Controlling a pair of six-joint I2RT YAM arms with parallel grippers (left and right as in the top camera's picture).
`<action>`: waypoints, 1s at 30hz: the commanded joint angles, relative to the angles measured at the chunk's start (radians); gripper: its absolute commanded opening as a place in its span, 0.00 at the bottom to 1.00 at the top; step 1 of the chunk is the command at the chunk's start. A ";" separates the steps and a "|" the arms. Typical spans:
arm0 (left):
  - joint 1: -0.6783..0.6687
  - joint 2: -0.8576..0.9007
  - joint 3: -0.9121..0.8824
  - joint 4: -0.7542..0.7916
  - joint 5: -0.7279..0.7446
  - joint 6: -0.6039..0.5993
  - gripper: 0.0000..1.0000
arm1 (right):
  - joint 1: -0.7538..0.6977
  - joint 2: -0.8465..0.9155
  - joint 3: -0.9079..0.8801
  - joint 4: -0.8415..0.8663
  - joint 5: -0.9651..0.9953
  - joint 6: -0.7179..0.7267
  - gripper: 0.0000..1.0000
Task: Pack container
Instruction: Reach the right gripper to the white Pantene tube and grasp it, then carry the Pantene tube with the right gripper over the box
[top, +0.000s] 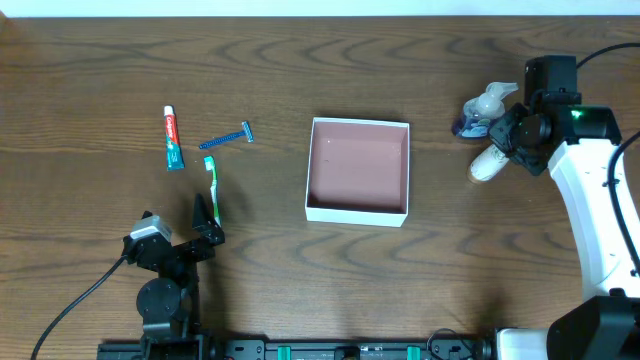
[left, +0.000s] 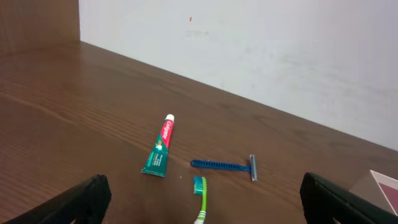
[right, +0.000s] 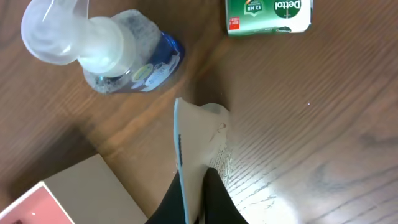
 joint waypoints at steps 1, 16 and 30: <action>0.005 -0.005 -0.023 -0.035 -0.011 0.016 0.98 | -0.004 0.004 -0.005 -0.002 -0.024 -0.103 0.01; 0.005 -0.005 -0.023 -0.035 -0.011 0.016 0.98 | 0.068 -0.177 0.044 -0.065 -0.249 -0.519 0.01; 0.005 -0.005 -0.023 -0.035 -0.011 0.016 0.98 | 0.323 -0.251 0.286 -0.093 -0.219 -0.551 0.01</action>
